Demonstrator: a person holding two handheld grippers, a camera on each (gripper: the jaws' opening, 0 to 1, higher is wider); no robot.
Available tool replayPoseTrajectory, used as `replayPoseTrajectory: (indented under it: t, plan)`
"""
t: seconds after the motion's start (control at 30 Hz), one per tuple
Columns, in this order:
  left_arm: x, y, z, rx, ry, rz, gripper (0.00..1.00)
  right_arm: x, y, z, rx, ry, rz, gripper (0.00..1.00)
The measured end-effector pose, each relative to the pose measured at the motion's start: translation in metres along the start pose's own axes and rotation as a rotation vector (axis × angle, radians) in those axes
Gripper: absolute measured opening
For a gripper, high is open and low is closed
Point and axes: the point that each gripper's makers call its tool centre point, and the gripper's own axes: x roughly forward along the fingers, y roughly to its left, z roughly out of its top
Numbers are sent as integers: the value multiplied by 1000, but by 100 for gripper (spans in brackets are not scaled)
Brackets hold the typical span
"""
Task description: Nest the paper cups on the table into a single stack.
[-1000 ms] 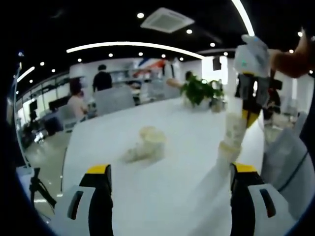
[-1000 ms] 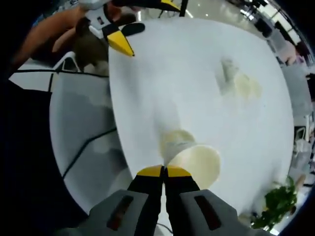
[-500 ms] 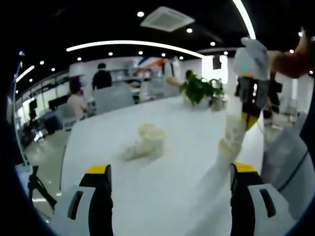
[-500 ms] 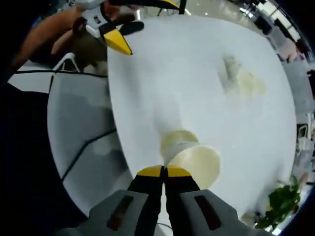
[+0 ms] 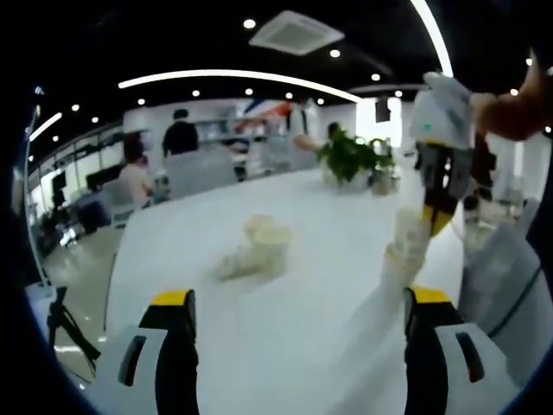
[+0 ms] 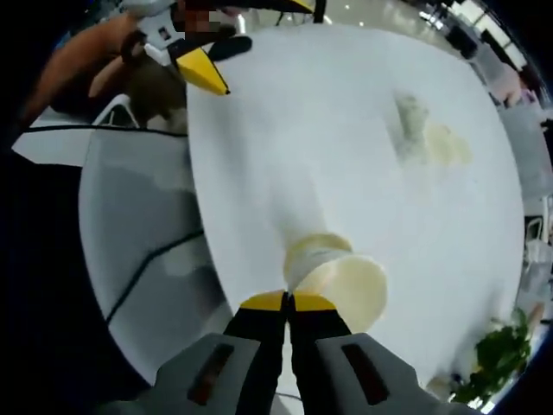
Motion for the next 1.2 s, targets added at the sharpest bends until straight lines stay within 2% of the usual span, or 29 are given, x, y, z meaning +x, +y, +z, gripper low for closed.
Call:
replayPoseTrajectory:
  t: [0.73,1.2]
  plan:
    - [-10,1,3,-3,-20,25,97,30,-5,2,20,-6,-4,0]
    - [-14,1,3,-5,-13,35,97,37,-6,4,18,-18,-6,0]
